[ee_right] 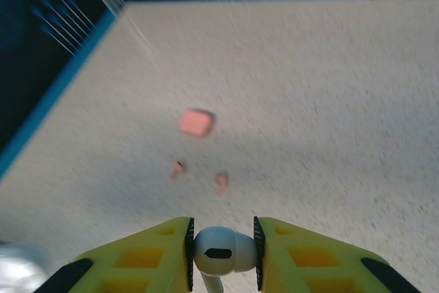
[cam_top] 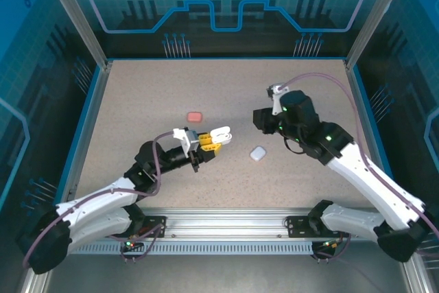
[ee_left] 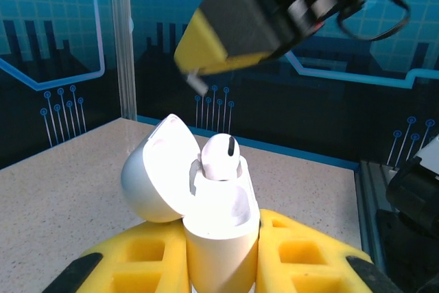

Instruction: Insert the wireless bluetooth earbuds into the charging case

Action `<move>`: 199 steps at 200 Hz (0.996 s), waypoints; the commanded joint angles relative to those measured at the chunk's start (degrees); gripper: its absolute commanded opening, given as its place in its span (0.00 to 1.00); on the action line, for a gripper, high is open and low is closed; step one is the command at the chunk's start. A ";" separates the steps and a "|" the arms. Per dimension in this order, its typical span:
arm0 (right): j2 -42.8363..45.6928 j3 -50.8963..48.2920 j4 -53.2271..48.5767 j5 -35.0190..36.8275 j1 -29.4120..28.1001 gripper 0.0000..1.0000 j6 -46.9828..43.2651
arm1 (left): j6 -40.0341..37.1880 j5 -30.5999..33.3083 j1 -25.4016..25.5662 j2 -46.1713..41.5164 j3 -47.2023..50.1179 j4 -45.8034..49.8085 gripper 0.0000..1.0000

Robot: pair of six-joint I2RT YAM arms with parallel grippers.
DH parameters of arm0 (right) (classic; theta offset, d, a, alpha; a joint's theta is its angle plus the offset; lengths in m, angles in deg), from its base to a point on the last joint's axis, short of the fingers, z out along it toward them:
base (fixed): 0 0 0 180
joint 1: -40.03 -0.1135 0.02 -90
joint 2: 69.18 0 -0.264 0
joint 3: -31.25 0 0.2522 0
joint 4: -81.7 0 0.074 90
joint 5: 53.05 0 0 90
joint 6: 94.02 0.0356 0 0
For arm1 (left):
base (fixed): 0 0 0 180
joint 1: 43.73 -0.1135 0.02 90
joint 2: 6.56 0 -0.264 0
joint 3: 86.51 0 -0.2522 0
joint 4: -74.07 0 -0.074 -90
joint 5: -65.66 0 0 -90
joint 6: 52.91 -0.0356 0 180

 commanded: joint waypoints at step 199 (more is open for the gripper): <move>4.18 -13.33 25.45 13.23 -18.20 0.28 -8.78 | -1.56 19.16 9.53 23.52 -8.57 -24.86 0.00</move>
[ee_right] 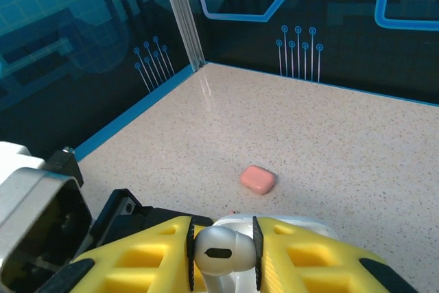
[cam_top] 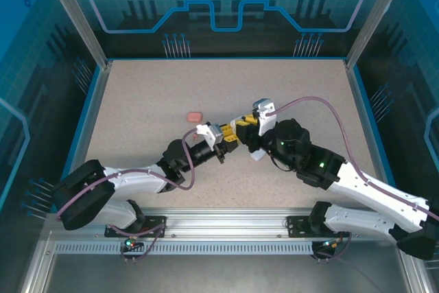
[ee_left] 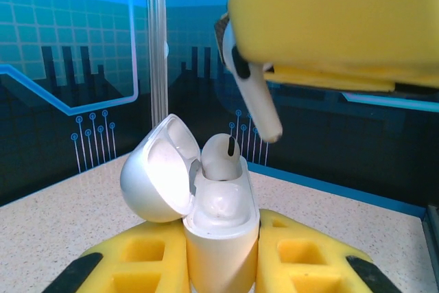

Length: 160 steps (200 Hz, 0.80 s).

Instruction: Insert the wireless bluetooth earbuds into the charging case

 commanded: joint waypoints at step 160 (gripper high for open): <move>-3.18 -0.89 3.43 3.14 -1.01 0.28 -0.52 | 2.26 3.17 1.27 1.55 -2.48 -5.17 0.00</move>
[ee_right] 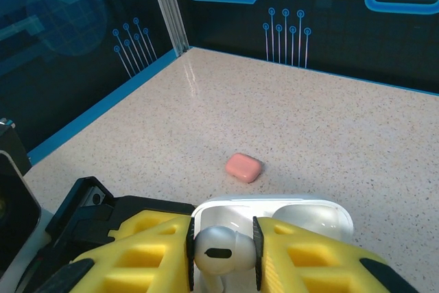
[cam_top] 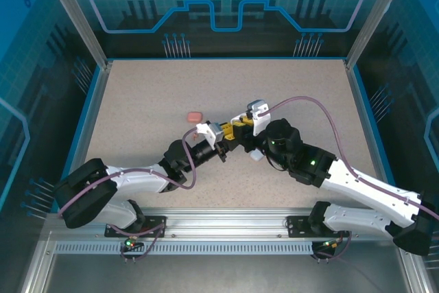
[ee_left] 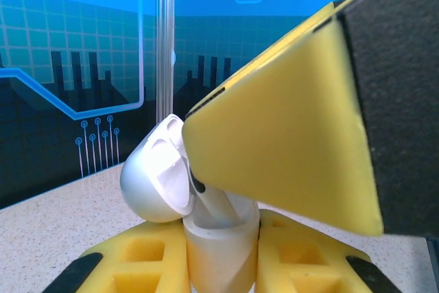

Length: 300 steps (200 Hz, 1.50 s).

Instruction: Insert the wireless bluetooth earbuds into the charging case

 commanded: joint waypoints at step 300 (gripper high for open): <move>3.60 10.45 -17.95 -35.03 23.77 1.00 2.50 | 0.17 -0.33 0.57 -2.82 1.31 0.01 0.00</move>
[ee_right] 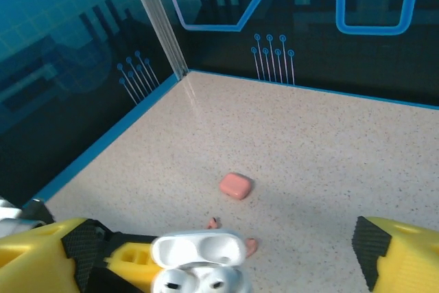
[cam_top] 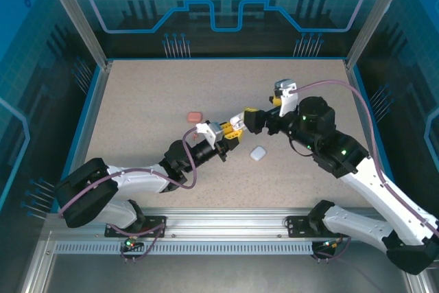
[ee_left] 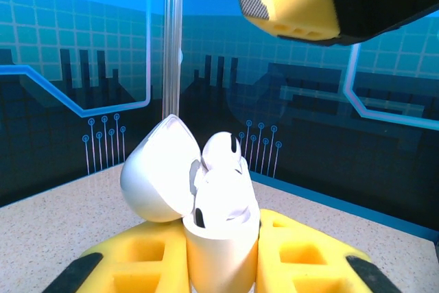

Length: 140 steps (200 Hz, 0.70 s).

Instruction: Insert the wireless bluetooth earbuds into the charging case

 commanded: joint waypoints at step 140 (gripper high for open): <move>-9.04 -8.24 15.46 -50.69 13.10 1.00 12.34 | 0.98 -5.34 0.45 -7.74 1.47 5.09 0.00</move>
